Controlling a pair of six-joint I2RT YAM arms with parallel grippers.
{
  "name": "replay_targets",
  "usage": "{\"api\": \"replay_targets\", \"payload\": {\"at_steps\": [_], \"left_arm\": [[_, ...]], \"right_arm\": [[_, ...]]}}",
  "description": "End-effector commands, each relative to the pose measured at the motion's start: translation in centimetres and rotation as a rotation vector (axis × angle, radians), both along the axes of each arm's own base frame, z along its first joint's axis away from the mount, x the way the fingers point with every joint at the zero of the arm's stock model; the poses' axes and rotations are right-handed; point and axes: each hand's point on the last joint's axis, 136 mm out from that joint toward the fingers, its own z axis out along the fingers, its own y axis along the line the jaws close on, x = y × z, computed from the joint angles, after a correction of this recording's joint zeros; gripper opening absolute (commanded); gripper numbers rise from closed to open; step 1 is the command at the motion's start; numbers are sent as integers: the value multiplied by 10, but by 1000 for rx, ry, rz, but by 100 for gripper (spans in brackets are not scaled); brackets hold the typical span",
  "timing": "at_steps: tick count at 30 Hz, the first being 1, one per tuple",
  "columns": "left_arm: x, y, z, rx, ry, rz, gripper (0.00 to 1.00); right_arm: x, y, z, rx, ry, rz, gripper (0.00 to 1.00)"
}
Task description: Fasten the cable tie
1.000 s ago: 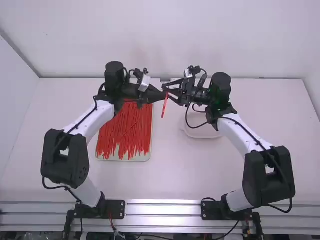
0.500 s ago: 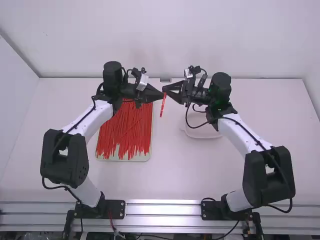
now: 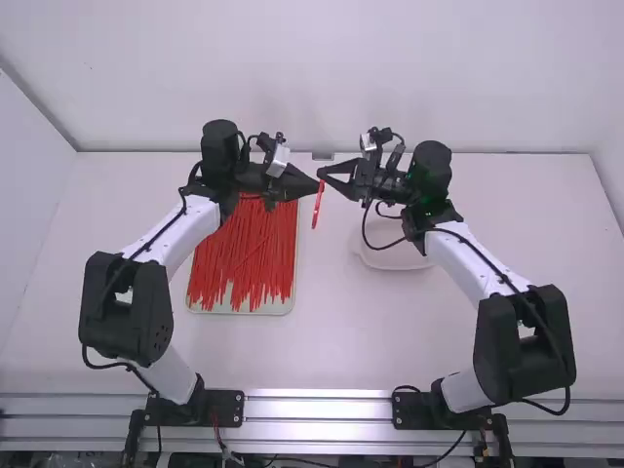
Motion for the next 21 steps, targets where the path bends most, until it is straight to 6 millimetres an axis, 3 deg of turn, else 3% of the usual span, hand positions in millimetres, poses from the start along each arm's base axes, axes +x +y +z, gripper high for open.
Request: {"api": "replay_targets", "payload": {"at_steps": [1, 21], "left_arm": [[-5, -1, 2, -5, -4, -19, 2], [-14, 0, -14, -3, 47, -47, 2]], "right_arm": [[-3, 4, 4, 1, -14, 22, 0], [-3, 4, 4, 2, -14, 21, 0]]}}
